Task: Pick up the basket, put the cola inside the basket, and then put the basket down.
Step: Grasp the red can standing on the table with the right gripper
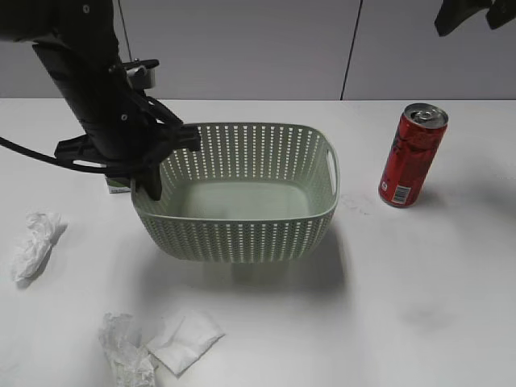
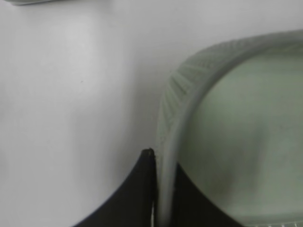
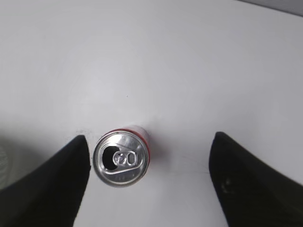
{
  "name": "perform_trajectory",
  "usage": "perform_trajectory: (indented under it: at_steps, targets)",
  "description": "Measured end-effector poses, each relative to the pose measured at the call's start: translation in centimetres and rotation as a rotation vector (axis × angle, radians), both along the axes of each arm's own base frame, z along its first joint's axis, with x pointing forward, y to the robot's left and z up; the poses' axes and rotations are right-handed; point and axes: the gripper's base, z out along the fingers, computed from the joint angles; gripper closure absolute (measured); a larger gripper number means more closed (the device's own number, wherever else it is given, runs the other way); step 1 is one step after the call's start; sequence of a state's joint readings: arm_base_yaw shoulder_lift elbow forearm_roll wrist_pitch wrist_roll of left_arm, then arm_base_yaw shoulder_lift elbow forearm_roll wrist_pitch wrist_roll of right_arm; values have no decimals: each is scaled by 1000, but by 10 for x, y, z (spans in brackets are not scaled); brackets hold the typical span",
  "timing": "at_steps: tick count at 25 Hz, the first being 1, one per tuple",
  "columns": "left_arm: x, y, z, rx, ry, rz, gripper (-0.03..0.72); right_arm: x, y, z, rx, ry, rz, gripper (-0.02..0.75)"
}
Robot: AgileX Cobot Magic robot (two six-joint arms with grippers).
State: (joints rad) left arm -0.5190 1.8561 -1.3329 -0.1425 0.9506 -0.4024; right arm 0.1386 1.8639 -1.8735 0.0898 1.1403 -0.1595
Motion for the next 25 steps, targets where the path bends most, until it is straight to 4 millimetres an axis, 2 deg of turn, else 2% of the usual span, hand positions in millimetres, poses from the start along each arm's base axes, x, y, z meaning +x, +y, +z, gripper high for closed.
perform_trajectory:
  at_steps: [8, 11, 13, 16, 20, 25]
  targets:
    - [-2, 1, 0, 10, 20, -3, 690, -58, -10, 76, 29, -154, -30, 145]
    - [-3, 1, 0, 14, 28, -4, 690, -98, -15, 104, 49, -227, -41, 145]
    - [-3, 1, 0, 15, 30, -4, 690, -130, -20, 112, 54, -250, -43, 145]
    - [-3, 1, -1, 17, 34, -5, 690, -175, -26, 106, 53, -244, -43, 145]
    - [-3, 2, -1, 19, 38, -6, 690, -238, -34, 73, 49, -211, -45, 146]
    - [-4, 2, -1, 19, 40, -5, 690, -301, -43, 27, 57, -256, -50, 146]
